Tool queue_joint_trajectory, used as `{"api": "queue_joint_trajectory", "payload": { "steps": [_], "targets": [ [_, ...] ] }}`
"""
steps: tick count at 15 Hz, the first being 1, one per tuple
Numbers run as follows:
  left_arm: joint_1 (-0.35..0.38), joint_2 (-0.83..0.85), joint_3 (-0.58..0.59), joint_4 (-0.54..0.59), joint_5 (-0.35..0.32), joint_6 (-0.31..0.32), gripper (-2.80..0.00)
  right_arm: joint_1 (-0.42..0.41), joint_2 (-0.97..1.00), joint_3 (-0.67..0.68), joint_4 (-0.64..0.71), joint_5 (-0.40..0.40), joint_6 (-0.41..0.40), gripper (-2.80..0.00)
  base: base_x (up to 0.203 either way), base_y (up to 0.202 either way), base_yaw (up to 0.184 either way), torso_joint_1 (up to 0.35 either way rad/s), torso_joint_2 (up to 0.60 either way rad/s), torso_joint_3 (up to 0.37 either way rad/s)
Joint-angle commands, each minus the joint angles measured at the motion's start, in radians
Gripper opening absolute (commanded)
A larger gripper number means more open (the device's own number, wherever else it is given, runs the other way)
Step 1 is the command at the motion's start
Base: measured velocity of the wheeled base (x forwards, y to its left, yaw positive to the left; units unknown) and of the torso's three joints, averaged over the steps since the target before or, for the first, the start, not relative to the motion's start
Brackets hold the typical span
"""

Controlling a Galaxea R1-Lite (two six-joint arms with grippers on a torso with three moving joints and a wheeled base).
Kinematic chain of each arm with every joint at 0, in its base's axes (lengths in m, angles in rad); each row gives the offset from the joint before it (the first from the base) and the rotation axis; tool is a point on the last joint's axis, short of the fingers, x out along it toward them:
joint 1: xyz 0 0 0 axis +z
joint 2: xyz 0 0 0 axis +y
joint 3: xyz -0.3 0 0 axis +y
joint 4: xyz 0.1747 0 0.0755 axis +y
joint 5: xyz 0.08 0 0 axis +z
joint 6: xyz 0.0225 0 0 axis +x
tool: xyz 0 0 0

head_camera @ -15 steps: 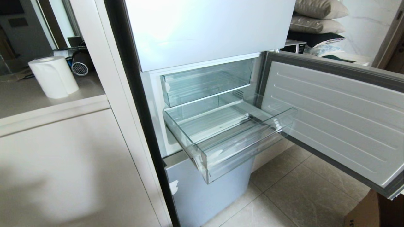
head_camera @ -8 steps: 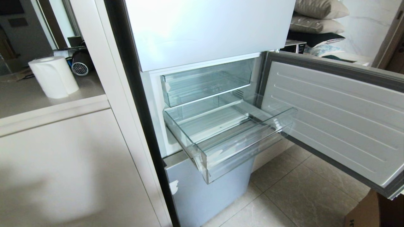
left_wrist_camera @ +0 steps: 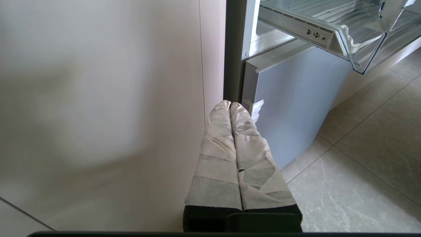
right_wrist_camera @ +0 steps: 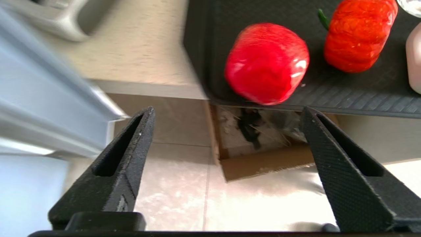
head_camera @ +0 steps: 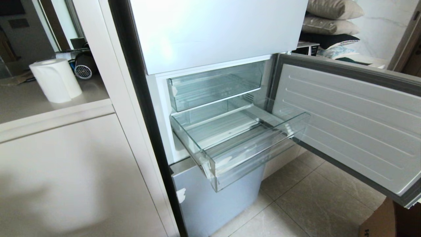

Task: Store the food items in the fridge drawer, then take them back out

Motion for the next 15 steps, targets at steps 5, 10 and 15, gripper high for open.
{"api": "queue_joint_trajectory", "payload": {
  "steps": [5, 10, 15],
  "targets": [
    [0.000, 0.002, 0.000, 0.001, 0.000, 0.000, -2.80, -0.036, 0.224, -0.139, -0.003, 0.002, -0.031, 0.00, 0.000, 0.000, 0.000, 0.000, 0.00, 0.000],
    [0.000, 0.002, 0.000, 0.001, 0.000, 0.000, -2.80, -0.053, 0.259, -0.176, -0.008, 0.003, -0.032, 0.00, 0.000, 0.000, 0.000, 0.000, 0.00, 0.000],
    [0.000, 0.002, 0.000, 0.001, 0.000, 0.000, -2.80, -0.070, 0.317, -0.203, -0.052, 0.003, -0.032, 0.00, 0.000, 0.000, 0.000, 0.000, 0.00, 0.000]
  ]
}}
